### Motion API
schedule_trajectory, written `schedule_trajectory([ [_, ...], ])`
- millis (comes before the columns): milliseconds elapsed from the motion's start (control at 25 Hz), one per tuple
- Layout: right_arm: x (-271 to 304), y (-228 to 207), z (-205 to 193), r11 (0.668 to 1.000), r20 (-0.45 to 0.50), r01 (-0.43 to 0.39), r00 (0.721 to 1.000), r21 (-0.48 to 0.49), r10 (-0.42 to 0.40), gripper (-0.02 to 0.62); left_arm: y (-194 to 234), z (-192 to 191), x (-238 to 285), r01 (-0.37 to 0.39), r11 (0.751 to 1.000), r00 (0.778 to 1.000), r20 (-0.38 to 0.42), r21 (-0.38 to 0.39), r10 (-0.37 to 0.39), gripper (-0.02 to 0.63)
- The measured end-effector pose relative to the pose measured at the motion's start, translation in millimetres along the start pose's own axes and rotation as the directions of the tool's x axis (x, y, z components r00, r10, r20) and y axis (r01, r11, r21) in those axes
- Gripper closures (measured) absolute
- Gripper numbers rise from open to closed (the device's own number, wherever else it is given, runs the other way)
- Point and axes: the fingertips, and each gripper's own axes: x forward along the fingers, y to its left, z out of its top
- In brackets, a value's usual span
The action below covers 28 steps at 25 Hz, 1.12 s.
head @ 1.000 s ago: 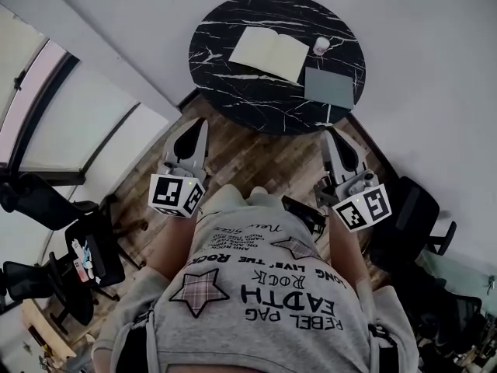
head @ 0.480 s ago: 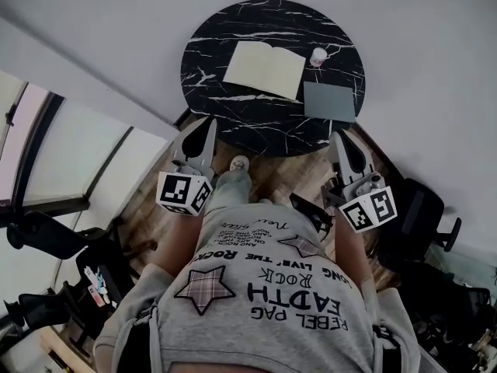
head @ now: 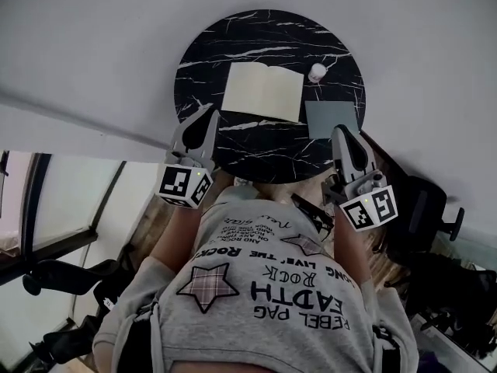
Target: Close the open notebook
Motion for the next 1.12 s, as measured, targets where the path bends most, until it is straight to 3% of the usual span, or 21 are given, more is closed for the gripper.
schedule_trajectory([
  [440, 41.2, -28.9, -10.6, 0.991, 0.002, 0.137, 0.991, 0.006, -0.137, 0.581, 44.6, -7.2, 49.9, 0.107, 0.994, 0.994, -0.034, -0.009, -0.107, 0.597],
  [840, 69.3, -47.0, -15.5, 0.995, -0.055, 0.1, 0.993, -0.019, -0.101, 0.581, 56.0, -12.1, 60.5, 0.071, 0.997, 0.996, -0.052, -0.035, -0.073, 0.597],
  [1120, 88.9, -54.5, -1.7, 1.0, -0.064, 0.022, 0.998, -0.02, -0.023, 0.581, 55.1, -10.0, 60.9, 0.015, 0.999, 0.998, -0.058, -0.035, -0.017, 0.597],
])
